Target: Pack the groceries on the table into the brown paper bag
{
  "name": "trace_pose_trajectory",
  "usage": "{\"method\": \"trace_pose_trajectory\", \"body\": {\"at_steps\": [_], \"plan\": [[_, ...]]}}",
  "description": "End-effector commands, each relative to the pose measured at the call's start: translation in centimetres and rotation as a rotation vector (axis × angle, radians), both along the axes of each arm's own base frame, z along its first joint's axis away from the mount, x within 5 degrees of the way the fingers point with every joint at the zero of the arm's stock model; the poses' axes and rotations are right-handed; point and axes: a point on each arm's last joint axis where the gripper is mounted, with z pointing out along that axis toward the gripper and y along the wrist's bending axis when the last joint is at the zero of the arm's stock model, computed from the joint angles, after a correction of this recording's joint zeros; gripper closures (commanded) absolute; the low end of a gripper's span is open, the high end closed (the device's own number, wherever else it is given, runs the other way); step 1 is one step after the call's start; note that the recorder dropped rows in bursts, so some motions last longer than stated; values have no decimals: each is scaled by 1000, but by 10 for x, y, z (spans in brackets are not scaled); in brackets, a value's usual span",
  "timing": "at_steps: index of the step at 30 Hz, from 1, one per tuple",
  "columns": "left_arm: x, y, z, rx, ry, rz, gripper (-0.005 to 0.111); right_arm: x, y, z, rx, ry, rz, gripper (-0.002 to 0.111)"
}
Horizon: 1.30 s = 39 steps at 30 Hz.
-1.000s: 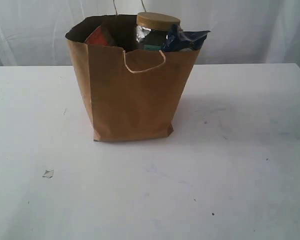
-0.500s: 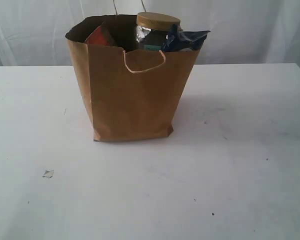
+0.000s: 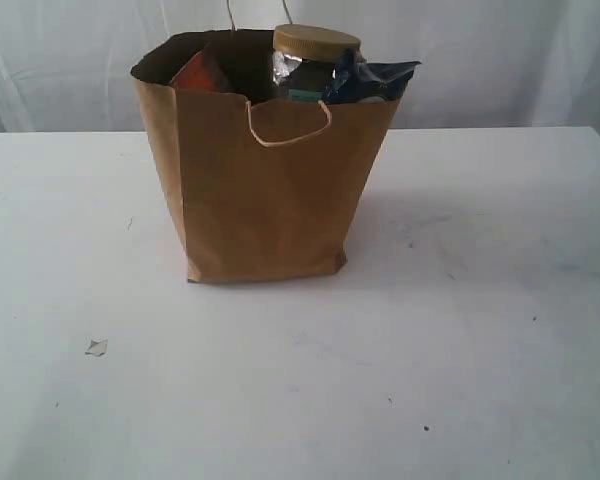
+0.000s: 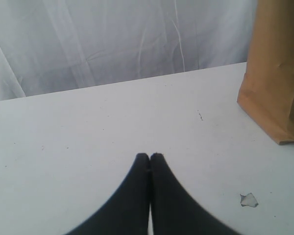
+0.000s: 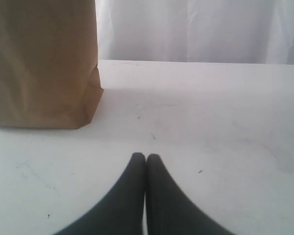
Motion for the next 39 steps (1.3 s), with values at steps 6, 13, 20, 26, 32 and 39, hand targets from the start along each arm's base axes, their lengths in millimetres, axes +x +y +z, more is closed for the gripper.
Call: {"method": "trace_pose_trajectory", "body": {"at_steps": [6, 13, 20, 26, 32, 39], "plan": [[0, 0, 0, -10, -10, 3, 107, 0, 0, -1, 7, 0, -7, 108], [0, 0, 0, -10, -10, 3, 107, 0, -1, -1, -13, -5, -7, 108], [0, 0, 0, -10, -10, 3, 107, 0, -2, -1, -73, -18, -7, 108], [0, 0, 0, -10, -10, 3, 107, 0, -1, -1, -125, -39, 2, 108], [0, 0, 0, -10, -10, 3, 107, 0, -1, 0, -171, -62, 9, 108], [0, 0, 0, -10, -10, 3, 107, 0, -1, 0, -167, -61, 8, 108]]}}
